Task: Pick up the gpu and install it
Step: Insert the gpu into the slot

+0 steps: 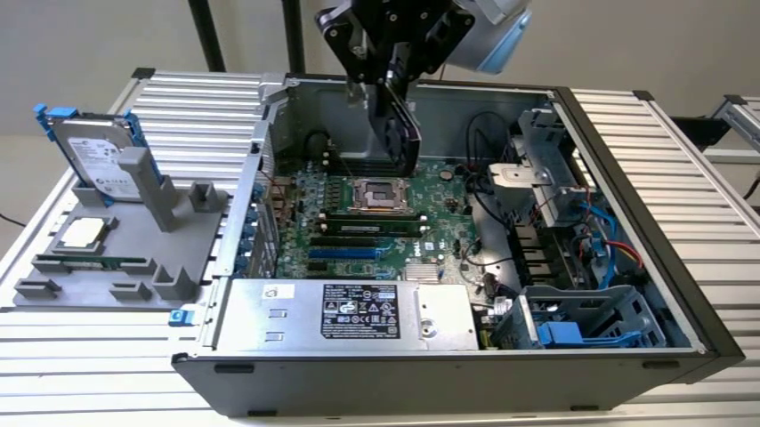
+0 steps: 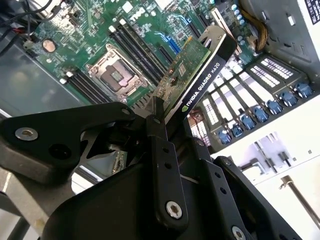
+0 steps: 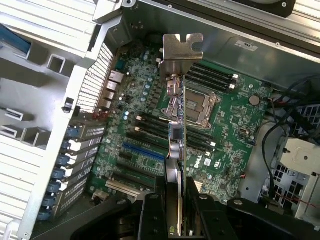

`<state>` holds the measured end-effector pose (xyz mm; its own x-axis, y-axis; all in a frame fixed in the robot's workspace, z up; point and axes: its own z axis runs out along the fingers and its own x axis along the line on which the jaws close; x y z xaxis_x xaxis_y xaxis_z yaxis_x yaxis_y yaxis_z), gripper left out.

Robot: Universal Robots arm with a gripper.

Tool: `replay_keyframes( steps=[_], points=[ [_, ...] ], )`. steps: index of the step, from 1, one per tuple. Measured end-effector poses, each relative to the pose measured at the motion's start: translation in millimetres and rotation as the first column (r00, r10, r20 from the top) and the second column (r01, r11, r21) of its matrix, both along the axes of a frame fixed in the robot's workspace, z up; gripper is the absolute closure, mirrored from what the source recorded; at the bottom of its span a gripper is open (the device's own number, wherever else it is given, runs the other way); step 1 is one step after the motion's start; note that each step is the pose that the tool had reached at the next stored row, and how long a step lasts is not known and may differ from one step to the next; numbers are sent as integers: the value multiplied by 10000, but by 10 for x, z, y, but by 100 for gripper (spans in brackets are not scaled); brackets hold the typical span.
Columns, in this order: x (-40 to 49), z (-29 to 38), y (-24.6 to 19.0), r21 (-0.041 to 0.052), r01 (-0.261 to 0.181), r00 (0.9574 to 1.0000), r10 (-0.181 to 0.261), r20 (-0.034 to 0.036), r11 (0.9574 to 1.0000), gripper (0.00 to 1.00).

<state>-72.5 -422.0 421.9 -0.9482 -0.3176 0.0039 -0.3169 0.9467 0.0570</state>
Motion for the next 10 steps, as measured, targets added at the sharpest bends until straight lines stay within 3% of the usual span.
replay_keyframes(
  steps=[10],
  points=[
    [25,0,0,0,-482,9988,482,0,9988,100]
  ],
)
